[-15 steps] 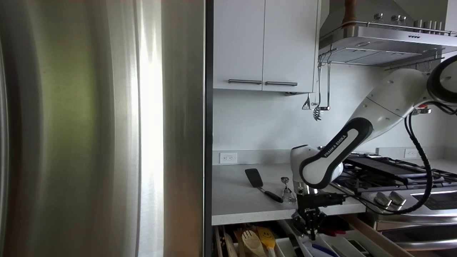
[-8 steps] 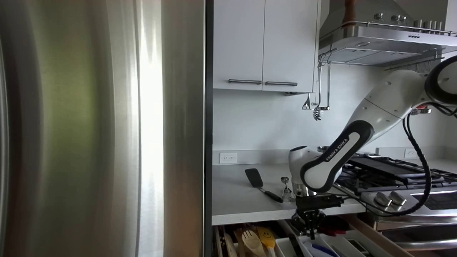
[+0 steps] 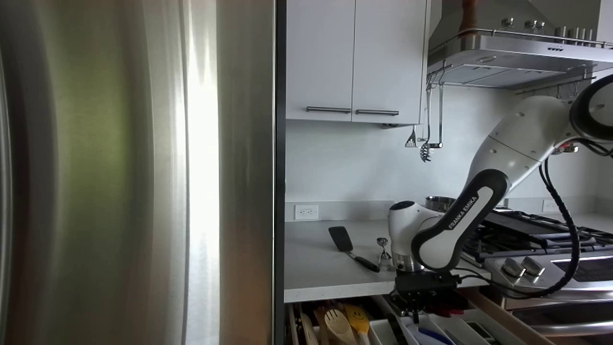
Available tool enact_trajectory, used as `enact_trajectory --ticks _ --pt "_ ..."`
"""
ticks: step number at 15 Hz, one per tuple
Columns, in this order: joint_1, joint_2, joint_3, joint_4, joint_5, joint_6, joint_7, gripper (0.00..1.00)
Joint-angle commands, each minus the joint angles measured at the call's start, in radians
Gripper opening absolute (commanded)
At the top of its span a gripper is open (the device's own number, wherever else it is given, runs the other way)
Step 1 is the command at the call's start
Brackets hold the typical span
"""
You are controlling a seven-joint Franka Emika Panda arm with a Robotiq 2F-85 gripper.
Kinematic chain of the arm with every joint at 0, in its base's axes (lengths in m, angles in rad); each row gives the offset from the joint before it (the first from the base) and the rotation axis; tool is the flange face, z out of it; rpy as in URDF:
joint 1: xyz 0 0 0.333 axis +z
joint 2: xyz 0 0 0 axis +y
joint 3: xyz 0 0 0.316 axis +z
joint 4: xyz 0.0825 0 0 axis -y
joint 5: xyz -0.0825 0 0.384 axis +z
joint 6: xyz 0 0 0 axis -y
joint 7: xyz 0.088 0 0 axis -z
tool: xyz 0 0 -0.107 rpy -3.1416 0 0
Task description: Pick up the ice cream scoop on the right and place it in the top third to right compartment of the drawer
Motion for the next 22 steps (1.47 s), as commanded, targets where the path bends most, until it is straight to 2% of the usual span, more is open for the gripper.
enact_trajectory --ticks 1,6,8,14,17,18,22 --pt "0.038 -0.014 -0.058 -0.026 -0.134 0.123 0.136 0.0" --pt "0.074 -0.043 -0.103 -0.064 -0.313 0.156 0.272 0.0" --pt "0.071 -0.056 -0.097 -0.073 -0.371 0.151 0.314 0.0" --pt "0.034 -0.102 -0.048 -0.103 -0.393 0.138 0.289 0.0" --pt "-0.024 -0.116 0.02 -0.125 -0.213 0.127 0.113 0.0" --pt "-0.046 -0.116 0.047 -0.129 -0.123 0.125 0.021 0.0" --pt "-0.163 -0.13 0.22 -0.15 0.202 0.063 -0.306 0.0"
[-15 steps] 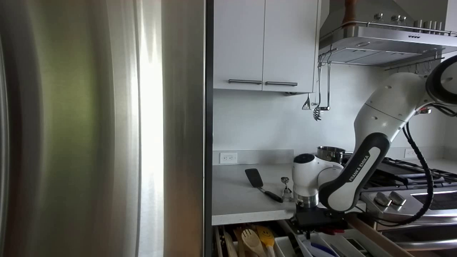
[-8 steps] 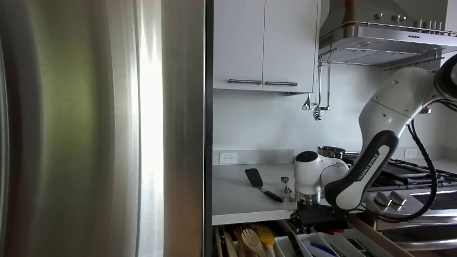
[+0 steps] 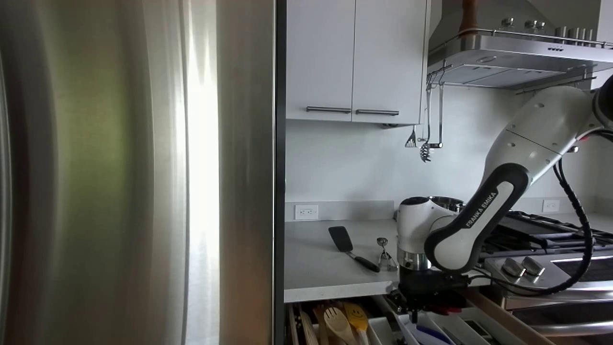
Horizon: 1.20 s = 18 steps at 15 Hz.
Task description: Pick up the ice cream scoop on the right and place it in the top third to right compartment of the drawer
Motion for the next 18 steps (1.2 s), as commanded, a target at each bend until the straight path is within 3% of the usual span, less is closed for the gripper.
enact_trajectory --ticks 1,2,3,5,6,8,13,17,18 --pt "-0.103 -0.046 0.142 -0.03 0.267 -0.105 -0.275 0.0" --pt "-0.121 -0.051 0.166 -0.022 0.338 -0.152 -0.352 0.0" --pt "-0.075 -0.07 0.124 -0.012 0.396 -0.224 -0.393 0.0" --pt "-0.057 -0.127 0.1 -0.019 0.414 -0.331 -0.384 0.0" --pt "-0.051 -0.162 0.09 -0.027 0.407 -0.37 -0.363 0.26" --pt "-0.051 -0.263 0.079 -0.059 0.387 -0.417 -0.323 0.32" --pt "-0.09 -0.545 0.061 -0.11 0.373 -0.524 -0.22 0.69" --pt "-0.14 -0.772 0.064 -0.08 0.379 -0.68 -0.079 0.99" --pt "-0.154 -0.827 0.072 -0.066 0.373 -0.721 -0.04 1.0"
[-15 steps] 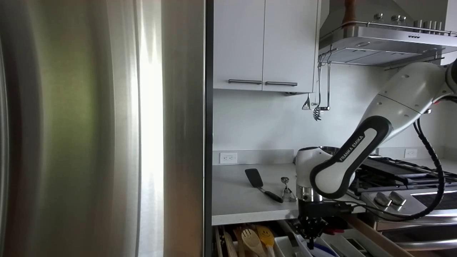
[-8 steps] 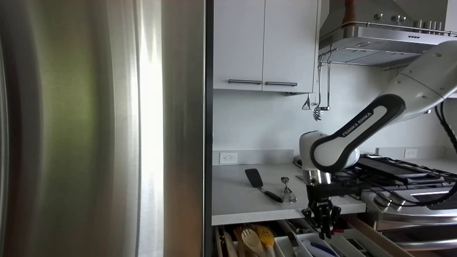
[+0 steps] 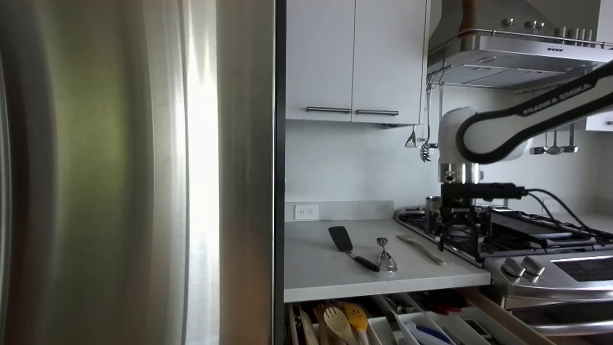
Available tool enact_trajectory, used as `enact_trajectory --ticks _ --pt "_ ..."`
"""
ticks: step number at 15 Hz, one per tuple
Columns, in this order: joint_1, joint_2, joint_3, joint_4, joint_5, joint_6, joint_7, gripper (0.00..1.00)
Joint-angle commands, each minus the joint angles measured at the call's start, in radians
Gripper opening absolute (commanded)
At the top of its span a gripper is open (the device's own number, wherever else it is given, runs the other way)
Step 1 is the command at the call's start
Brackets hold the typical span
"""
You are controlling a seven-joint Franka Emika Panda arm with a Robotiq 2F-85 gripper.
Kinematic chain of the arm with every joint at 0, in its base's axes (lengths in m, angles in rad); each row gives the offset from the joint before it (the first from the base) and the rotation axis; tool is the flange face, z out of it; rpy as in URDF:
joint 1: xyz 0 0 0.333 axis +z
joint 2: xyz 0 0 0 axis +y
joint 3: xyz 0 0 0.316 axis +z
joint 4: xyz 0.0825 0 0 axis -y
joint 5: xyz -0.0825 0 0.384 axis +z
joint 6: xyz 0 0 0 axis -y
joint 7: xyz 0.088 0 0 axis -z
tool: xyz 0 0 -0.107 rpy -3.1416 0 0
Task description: Pick up the ice cream scoop on the right and place it in the top third to right compartment of the drawer
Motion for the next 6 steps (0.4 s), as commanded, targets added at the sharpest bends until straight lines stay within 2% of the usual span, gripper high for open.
enact_trajectory --ticks 1,2,3,6 --pt "-0.046 -0.233 0.025 0.002 -0.004 -0.137 0.139 1.0" --pt "-0.052 -0.281 0.036 0.022 -0.002 -0.167 0.178 1.0" --pt "-0.046 -0.173 0.022 0.027 0.008 -0.113 0.097 1.0" --pt "-0.052 -0.225 0.032 0.031 0.009 -0.13 0.1 1.0"
